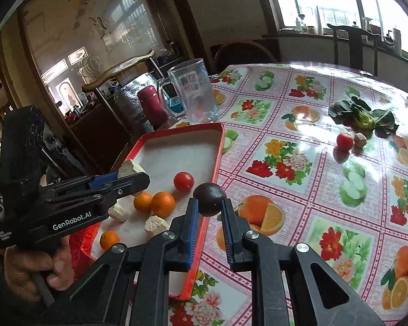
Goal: Organize fruits
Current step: 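Carry the bread slice and the plum over the tray with both tools, then open the left tool over the tray while the right tool releases the plum, then move both tools back toward the last tomato and white cube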
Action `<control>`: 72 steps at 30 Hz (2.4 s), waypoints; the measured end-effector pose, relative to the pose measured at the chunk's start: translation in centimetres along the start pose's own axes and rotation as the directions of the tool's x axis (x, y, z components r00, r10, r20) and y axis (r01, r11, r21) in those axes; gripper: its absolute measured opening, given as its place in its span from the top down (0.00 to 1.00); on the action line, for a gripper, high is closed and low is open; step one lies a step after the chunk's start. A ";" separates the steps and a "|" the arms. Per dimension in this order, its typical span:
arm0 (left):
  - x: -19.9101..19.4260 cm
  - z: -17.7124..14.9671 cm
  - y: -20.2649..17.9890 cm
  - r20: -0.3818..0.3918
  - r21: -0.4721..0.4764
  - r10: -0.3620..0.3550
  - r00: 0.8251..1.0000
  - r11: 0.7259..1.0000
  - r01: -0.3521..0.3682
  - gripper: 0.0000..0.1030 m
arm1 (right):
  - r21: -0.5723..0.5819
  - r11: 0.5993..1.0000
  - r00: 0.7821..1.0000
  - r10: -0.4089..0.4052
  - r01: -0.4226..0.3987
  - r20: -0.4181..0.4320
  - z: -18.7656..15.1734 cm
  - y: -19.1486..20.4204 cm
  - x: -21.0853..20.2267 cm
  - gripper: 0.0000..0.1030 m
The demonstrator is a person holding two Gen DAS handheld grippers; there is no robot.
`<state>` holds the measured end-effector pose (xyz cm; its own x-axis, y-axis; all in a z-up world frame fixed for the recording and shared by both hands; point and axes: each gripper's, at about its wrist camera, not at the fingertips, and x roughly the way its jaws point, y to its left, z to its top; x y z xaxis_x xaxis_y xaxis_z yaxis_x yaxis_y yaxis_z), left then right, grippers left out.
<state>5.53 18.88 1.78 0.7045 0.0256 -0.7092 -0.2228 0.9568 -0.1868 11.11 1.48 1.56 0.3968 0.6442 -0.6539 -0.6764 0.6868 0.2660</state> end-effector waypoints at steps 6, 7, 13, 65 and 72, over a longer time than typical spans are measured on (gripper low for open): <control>-0.3 0.0 2.0 0.004 -0.027 0.019 1.000 0.999 -0.019 0.70 | -0.026 0.999 1.000 0.018 -0.019 -0.012 1.1 1.3 1.6 0.83; -0.3 0.0 2.3 0.003 -0.030 0.022 1.000 0.999 -0.022 0.70 | -0.028 0.999 1.000 0.021 -0.021 -0.015 1.2 1.4 1.9 0.84; -0.2 0.2 4.3 0.000 -0.055 0.044 0.999 0.998 -0.043 0.70 | -0.024 0.999 0.998 0.044 -0.045 -0.039 2.4 1.9 4.2 0.83; 5.0 4.0 0.9 -0.096 -0.049 0.012 0.995 0.999 -0.017 0.66 | 0.111 0.991 0.994 -0.068 0.077 -0.080 2.1 -9.5 3.5 0.64; 6.8 4.6 -4.9 -0.120 0.036 -0.046 0.992 0.998 0.051 0.65 | 0.125 0.979 0.986 -0.152 0.159 -0.061 1.6 -14.1 0.6 0.67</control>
<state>14.52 15.72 1.05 0.6284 -0.0533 -0.7761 -0.1620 0.9668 -0.1976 21.86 -7.25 -1.48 0.4567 0.5105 -0.7286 -0.5223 0.8169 0.2449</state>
